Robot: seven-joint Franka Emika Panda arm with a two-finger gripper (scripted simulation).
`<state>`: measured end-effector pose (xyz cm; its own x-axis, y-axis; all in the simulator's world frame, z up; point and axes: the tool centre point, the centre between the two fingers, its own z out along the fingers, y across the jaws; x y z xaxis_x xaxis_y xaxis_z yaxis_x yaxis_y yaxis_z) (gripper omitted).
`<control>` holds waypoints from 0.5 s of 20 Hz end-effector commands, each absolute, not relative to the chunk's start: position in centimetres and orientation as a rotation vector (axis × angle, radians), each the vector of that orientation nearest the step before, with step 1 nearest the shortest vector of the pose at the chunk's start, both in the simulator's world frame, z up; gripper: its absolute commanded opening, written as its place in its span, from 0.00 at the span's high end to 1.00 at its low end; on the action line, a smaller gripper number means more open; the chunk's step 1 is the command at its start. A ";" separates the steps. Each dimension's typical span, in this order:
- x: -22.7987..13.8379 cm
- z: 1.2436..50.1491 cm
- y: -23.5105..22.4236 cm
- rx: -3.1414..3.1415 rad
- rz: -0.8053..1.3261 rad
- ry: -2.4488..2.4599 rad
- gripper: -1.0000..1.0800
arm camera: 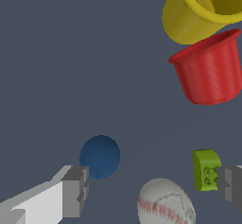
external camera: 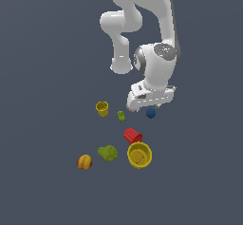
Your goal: Pick up a designated object from a clutter of objects.
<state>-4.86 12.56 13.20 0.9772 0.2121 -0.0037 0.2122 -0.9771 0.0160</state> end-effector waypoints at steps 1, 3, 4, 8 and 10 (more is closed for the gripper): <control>-5.9 11.6 13.8 3.107 0.000 0.373 0.04; -6.6 10.6 14.6 3.107 0.000 0.398 0.04; -6.9 10.1 15.0 3.107 0.000 0.409 0.04; -8.0 8.8 16.0 3.107 0.000 0.444 0.04; -8.4 8.4 16.3 3.107 0.000 0.454 0.04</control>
<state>-8.08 16.04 8.76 0.9597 0.2810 -0.0014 0.2810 -0.9597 0.0029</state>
